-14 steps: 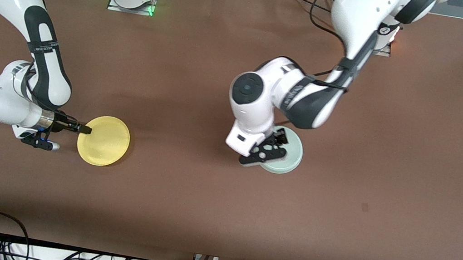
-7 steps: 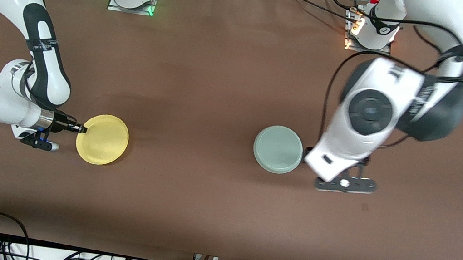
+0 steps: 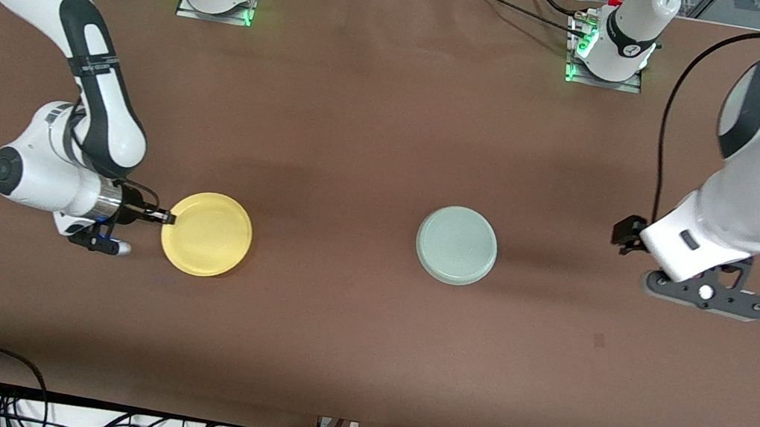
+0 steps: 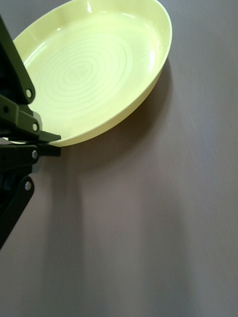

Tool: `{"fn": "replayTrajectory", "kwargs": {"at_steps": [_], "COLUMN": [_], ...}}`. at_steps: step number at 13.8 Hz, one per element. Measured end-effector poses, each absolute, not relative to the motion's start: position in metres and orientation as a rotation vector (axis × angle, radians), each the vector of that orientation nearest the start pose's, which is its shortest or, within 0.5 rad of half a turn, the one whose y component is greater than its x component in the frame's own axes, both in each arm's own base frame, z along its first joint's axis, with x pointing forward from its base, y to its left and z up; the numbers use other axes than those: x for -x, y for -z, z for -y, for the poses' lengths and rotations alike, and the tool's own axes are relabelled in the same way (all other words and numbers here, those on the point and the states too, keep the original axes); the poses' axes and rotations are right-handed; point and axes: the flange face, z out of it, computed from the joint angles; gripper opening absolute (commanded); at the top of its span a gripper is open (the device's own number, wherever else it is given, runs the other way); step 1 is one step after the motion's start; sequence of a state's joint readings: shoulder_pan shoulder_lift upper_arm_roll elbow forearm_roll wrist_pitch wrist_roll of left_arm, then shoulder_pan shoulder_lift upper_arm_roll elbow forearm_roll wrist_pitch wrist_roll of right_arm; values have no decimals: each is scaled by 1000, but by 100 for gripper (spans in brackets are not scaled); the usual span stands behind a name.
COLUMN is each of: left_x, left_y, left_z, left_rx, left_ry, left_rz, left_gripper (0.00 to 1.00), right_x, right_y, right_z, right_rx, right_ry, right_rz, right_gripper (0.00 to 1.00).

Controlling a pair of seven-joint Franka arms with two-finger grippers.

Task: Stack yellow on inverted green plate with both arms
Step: 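Grasp the yellow plate rim with the right gripper and lift it, then lower the yellow plate onto the green plate with the right gripper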

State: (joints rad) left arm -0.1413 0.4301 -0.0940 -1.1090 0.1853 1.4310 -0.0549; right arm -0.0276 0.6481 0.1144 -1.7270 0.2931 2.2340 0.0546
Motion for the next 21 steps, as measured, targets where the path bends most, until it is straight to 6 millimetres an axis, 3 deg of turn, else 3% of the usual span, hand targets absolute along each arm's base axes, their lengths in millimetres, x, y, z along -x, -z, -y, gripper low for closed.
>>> {"fn": "replayTrajectory", "kwargs": {"at_steps": [2,5,8,11,13,15,19,21], "left_x": [-647,-630,-592,-572,-562,-557,-558,-558], "left_y": [-576,-570,-565,-571,-567,-563,-557,-558], "left_z": [85,42,19,4,10,27,38,36], "left_rx": [3009,3057,3047,3046,3045,3042,3041,3041], "left_ry": [-158,-130,-133,-40,4,-2,2,7], "left_rz": [-239,-190,-129,-94,-115,-160,-192,-188], "left_gripper": [100,100,100,100,100,100,100,100], "right_x": [-649,-646,-644,-625,-606,-590,-550,-529], "right_y": [-205,-219,-239,-246,-244,-240,-222,-200], "right_z": [-99,-157,-220,-306,-369,-416,-496,-520], "right_rx": [2812,2759,2711,2648,2589,2533,2479,2496], "right_ry": [-265,-266,-213,-127,-100,-80,-99,-61], "right_rz": [-330,-431,-569,-701,-775,-818,-843,-841], "right_gripper": [0,0,0,0,0,0,0,0]}}
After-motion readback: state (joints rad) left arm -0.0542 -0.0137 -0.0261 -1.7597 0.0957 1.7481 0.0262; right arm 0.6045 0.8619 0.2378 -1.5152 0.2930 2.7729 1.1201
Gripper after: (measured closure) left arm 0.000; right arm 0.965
